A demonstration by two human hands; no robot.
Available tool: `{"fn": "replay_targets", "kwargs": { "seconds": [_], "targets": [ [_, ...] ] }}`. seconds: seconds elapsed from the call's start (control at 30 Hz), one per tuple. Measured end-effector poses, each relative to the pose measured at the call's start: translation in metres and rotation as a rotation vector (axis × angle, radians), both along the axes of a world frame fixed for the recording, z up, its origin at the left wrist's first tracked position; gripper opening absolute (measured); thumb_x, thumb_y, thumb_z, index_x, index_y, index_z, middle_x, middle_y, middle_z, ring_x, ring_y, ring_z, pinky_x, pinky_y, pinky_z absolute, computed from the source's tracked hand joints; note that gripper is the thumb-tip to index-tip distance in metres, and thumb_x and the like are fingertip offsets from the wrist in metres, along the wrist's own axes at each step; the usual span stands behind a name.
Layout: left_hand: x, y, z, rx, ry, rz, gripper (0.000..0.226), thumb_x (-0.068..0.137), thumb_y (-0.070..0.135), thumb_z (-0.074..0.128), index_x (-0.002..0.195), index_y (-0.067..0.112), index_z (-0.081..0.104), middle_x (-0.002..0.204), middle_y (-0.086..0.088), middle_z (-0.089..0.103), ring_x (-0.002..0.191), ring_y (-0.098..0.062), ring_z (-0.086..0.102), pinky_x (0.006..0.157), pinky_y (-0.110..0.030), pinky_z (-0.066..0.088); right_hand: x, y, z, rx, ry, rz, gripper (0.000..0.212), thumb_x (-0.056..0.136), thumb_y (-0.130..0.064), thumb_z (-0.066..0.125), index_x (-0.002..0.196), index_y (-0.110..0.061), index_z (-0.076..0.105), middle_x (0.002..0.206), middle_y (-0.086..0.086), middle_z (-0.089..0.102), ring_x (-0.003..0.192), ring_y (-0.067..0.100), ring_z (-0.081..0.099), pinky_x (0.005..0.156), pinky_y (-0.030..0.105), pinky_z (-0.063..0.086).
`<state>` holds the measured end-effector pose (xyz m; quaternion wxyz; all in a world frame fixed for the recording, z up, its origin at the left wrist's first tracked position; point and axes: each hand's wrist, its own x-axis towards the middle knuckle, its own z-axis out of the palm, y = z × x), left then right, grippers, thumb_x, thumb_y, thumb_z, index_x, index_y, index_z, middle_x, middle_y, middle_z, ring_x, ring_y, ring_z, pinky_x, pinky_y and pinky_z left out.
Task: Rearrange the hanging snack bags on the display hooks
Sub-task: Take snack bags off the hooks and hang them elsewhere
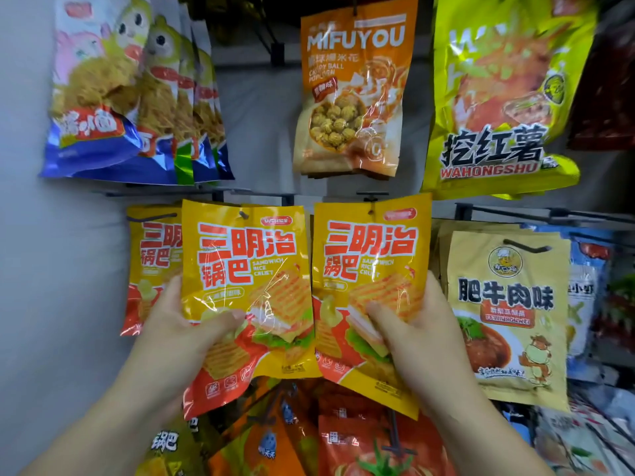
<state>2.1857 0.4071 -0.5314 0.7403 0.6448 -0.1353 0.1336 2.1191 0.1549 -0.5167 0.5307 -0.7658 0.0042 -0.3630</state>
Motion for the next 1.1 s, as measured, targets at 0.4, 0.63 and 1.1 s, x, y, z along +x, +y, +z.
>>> {"fn": "replay_targets", "kwargs": {
  "seconds": [0.4, 0.63, 1.1],
  "targets": [
    [-0.018, 0.026, 0.021, 0.089, -0.019, -0.025, 0.059, 0.083, 0.001, 0.079, 0.129, 0.032, 0.057, 0.100, -0.005, 0.081, 0.082, -0.032, 0.080, 0.067, -0.045, 0.063, -0.021, 0.005, -0.004, -0.034, 0.078, 0.062, 0.028, 0.087, -0.018, 0.076, 0.107, -0.035, 0.067, 0.094, -0.024, 0.076, 0.084, -0.004, 0.069, 0.078, 0.033, 0.051],
    [-0.025, 0.046, 0.007, 0.160, -0.004, 0.024, 0.072, 0.076, 0.009, 0.089, 0.134, 0.035, 0.055, 0.108, -0.004, 0.080, 0.088, -0.033, 0.079, 0.079, -0.055, 0.062, -0.022, 0.008, -0.005, 0.048, 0.069, 0.097, 0.019, 0.089, -0.033, 0.075, 0.107, -0.039, 0.069, 0.098, -0.019, 0.078, 0.089, 0.004, 0.075, 0.081, 0.040, 0.056],
    [-0.026, 0.168, -0.034, 0.161, 0.001, 0.652, 0.056, 0.075, 0.002, 0.089, 0.113, 0.030, 0.059, 0.097, -0.003, 0.077, 0.085, -0.034, 0.076, 0.083, -0.060, 0.060, 0.065, 0.139, -0.018, -0.073, 0.075, 0.398, 0.028, 0.091, -0.022, 0.077, 0.115, -0.031, 0.068, 0.104, -0.021, 0.076, 0.097, -0.004, 0.070, 0.089, 0.030, 0.054]
  ]
}}
